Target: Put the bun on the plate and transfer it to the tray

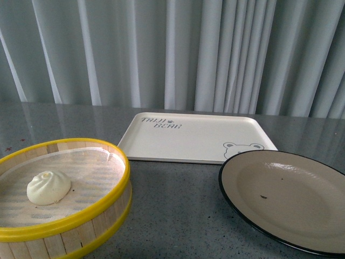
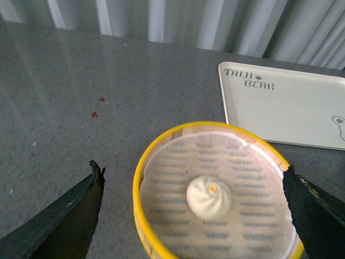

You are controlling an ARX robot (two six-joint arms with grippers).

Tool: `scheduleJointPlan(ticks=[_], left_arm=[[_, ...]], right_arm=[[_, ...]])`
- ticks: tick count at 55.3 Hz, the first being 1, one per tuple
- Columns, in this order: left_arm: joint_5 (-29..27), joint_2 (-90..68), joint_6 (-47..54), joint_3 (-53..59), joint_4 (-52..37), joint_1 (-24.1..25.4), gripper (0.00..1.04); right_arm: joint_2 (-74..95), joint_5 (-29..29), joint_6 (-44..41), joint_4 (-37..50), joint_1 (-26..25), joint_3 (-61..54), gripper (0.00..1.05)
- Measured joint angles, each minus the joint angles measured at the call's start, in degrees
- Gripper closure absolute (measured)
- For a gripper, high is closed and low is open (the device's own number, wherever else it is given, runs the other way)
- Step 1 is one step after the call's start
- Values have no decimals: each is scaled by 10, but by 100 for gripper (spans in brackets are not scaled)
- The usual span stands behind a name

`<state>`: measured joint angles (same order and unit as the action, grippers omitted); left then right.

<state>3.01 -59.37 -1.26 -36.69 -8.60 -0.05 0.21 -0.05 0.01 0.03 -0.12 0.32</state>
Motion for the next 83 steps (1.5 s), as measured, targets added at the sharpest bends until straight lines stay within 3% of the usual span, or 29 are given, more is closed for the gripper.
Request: scheduleJointPlan(ticks=[10,20,44,83], left_arm=[[-31,-165,56,-125,6,-68,7],[-44,-240,92,-167,35,-92,7],[-55,-287,114,-111,14,-76,7],[-80,-349,95,-115,-20,-57,7]], right_arm=[[0,0,0,0,0,0,8],[0,0,0,0,0,0,8],[0,0,0,0,0,0,8],[0,0,0,0,0,0,8]])
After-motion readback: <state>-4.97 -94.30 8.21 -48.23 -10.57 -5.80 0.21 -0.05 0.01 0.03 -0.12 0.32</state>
